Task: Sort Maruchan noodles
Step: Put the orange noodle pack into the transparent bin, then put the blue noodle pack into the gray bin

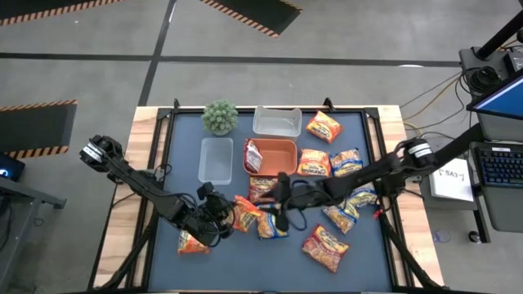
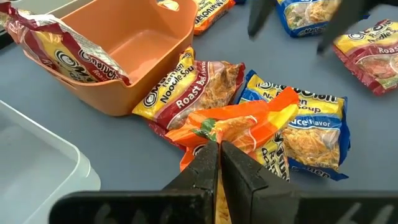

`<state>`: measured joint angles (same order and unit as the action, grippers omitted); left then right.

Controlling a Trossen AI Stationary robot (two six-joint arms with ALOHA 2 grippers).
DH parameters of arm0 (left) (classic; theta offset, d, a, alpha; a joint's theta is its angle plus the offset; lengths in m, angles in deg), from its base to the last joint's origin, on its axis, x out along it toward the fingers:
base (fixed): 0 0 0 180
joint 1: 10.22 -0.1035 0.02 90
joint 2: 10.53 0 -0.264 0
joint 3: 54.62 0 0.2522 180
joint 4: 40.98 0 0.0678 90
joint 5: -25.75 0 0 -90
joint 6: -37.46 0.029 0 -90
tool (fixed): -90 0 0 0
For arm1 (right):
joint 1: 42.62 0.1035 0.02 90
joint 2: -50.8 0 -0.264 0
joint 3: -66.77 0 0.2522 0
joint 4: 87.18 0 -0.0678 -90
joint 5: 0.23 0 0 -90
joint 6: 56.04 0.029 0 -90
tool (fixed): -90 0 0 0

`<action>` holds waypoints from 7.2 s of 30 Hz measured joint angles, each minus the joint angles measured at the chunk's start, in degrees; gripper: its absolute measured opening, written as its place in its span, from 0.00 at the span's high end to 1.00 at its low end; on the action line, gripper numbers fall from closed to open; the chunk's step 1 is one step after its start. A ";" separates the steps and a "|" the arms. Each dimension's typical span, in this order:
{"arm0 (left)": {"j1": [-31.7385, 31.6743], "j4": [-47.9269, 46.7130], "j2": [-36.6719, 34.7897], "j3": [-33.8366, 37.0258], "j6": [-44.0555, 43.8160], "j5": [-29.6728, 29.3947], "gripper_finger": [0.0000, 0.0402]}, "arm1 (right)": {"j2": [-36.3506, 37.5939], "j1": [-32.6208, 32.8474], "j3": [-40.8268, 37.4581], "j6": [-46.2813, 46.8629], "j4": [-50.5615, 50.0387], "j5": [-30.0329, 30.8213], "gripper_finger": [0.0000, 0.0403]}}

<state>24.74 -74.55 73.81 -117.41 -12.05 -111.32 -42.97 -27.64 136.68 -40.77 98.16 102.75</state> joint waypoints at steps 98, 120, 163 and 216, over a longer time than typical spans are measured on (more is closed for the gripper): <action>0.85 65.05 6.68 26.43 18.68 7.36 0.81 | -12.76 3.15 15.77 -18.38 -9.60 5.04 0.79; -0.28 55.60 -19.57 26.16 44.74 7.08 0.81 | 13.98 3.67 2.93 -11.84 -19.55 5.06 0.47; -48.76 14.86 -39.52 23.88 65.56 25.81 0.81 | 21.15 3.50 -14.83 -16.84 7.65 5.07 0.47; -49.03 16.47 -32.07 24.59 59.69 12.02 0.58 | 21.13 3.50 -14.83 -16.44 7.72 5.06 0.47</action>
<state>-24.29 -58.08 41.74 -92.83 47.63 -99.30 -21.85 -24.14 121.85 -57.21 105.87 107.81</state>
